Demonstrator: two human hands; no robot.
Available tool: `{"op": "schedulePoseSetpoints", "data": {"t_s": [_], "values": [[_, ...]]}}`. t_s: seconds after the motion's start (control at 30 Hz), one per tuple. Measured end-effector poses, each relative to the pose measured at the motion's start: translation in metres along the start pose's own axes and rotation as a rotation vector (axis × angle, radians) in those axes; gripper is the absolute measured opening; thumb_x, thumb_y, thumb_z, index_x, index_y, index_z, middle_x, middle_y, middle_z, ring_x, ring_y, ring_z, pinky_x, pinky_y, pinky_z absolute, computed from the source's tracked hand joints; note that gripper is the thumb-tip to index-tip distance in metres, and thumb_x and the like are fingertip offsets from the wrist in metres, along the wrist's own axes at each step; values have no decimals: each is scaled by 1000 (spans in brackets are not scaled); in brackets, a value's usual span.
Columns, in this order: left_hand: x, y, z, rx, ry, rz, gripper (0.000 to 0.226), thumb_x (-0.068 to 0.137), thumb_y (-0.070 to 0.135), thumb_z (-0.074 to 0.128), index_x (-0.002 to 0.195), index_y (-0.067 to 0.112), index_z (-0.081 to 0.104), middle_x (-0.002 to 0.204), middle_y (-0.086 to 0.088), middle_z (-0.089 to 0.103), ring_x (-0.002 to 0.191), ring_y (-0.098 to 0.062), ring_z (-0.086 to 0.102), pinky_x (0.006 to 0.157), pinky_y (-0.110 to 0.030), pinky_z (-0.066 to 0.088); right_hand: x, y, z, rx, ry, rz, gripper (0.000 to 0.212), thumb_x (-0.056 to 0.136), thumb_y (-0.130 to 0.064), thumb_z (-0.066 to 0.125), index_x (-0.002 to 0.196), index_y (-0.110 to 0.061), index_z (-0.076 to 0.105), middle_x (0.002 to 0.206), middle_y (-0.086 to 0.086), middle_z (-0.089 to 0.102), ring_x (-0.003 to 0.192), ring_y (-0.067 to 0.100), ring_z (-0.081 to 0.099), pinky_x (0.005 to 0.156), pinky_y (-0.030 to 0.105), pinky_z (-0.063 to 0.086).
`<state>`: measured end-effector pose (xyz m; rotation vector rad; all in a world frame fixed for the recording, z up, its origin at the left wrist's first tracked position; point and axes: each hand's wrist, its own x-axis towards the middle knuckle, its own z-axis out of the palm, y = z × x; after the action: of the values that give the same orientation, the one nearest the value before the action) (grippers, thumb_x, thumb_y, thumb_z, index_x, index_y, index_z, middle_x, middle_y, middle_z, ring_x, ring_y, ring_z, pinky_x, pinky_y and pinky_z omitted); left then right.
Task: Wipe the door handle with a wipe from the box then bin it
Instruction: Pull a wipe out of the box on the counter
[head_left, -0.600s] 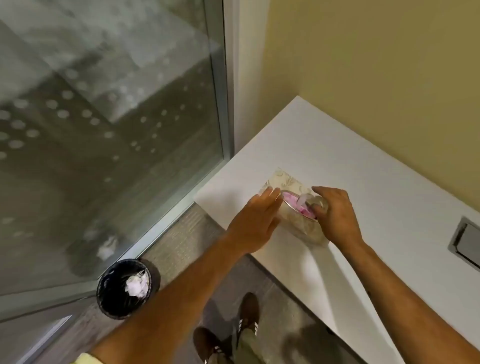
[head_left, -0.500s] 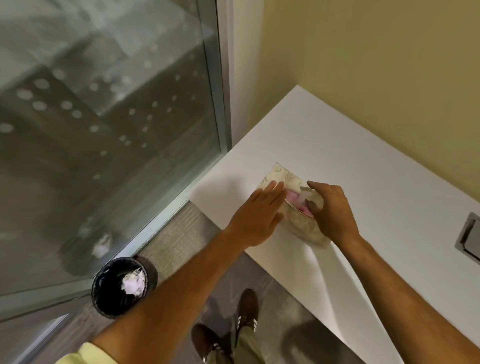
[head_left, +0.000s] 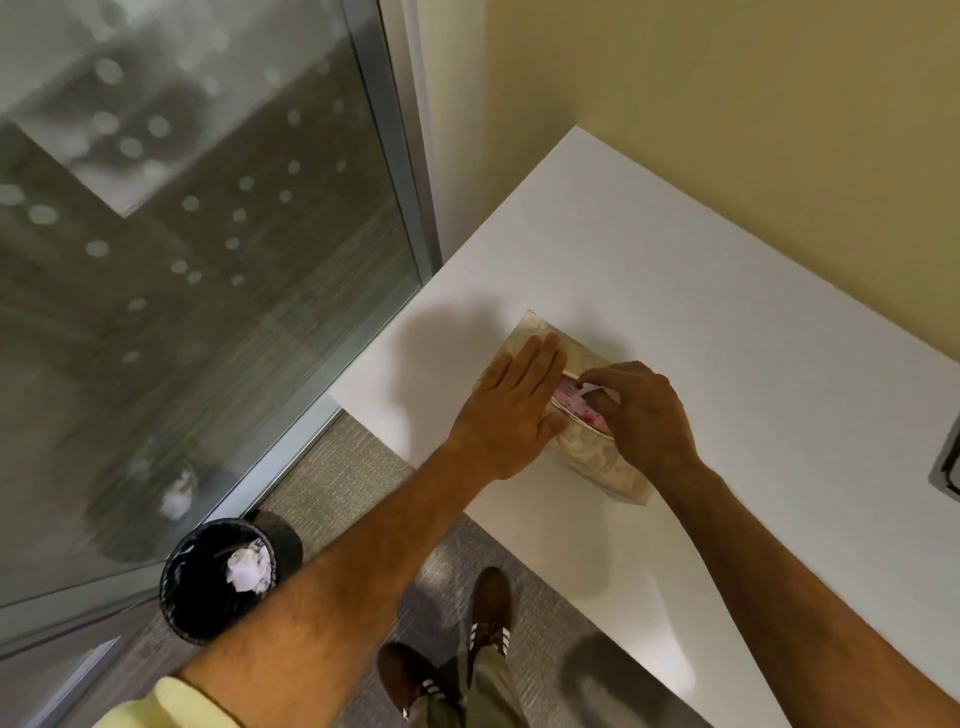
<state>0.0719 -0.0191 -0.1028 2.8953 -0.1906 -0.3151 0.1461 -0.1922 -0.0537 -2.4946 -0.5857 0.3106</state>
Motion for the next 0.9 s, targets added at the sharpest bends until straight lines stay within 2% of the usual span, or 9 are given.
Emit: {"op": "schedulePoseSetpoints", "data": {"t_s": [0.1, 0.3, 0.43, 0.5, 0.6, 0.73, 0.8, 0.87, 0.9], "values": [[0, 1, -3, 7, -25, 4, 82, 103, 60, 8, 169, 11, 1, 177, -7, -9, 163, -24, -11, 131, -40, -8, -2, -6, -4, 94, 16, 55, 16, 94, -17, 59, 97, -22, 75, 93, 2, 75, 80, 17, 65, 68, 30, 46], [-5, 3, -21, 8, -103, -3, 79, 108, 57, 18, 168, 10, -4, 177, -8, -11, 163, -24, -13, 133, -41, -4, -8, -37, -36, 246, 140, -26, 15, 97, -9, 57, 94, -12, 71, 85, -2, 73, 76, 15, 68, 70, 24, 52], [-27, 5, -68, -207, 71, -77, 80, 103, 64, 26, 167, 17, 24, 176, -2, 16, 164, -22, 10, 128, -35, -6, -12, -70, -70, 362, 156, -38, 14, 97, -7, 57, 96, -10, 71, 88, -3, 70, 81, 3, 65, 70, 6, 47], [-44, 6, -101, -375, 149, -152, 82, 97, 69, 25, 163, 21, 36, 173, 2, 30, 162, -20, 22, 128, -34, -4, -14, -92, -86, 420, 147, -46, 15, 96, -8, 57, 99, -8, 72, 91, -3, 69, 80, -1, 64, 70, 3, 46], [-79, 7, -151, -548, 238, -220, 68, 98, 64, 40, 151, 23, 54, 163, 4, 47, 156, -18, 35, 131, -41, 10, -22, -130, -101, 547, 108, -7, 16, 98, -19, 56, 102, -18, 71, 93, -11, 70, 86, -8, 64, 68, 4, 49], [-140, 1, -204, -608, 256, -273, 53, 97, 54, 48, 134, 22, 67, 148, 5, 62, 155, -13, 34, 130, -38, 12, -39, -195, -101, 675, 82, -31, 14, 97, -29, 58, 96, -36, 70, 91, -27, 69, 87, -1, 67, 68, 13, 57], [-175, -6, -221, -676, 335, -342, 36, 97, 41, 57, 117, 15, 74, 130, 1, 71, 144, -17, 48, 124, -37, 27, -47, -231, -95, 726, 53, -86, 22, 94, -21, 61, 88, -40, 71, 86, -28, 69, 86, 2, 68, 62, 17, 57], [-217, -12, -235, -714, 425, -439, 30, 95, 35, 63, 104, 10, 77, 110, -3, 74, 120, -20, 62, 103, -35, 45, -59, -266, -85, 773, 23, -125, 33, 91, -16, 65, 85, -48, 69, 84, -30, 67, 84, 5, 69, 55, 14, 54], [-239, -15, -241, -717, 457, -484, 28, 94, 34, 64, 99, 9, 76, 99, 0, 73, 105, -17, 62, 91, -32, 47, -67, -283, -79, 789, 15, -140, 36, 89, -15, 67, 86, -51, 67, 85, -31, 66, 85, 7, 69, 54, 12, 53]]}}
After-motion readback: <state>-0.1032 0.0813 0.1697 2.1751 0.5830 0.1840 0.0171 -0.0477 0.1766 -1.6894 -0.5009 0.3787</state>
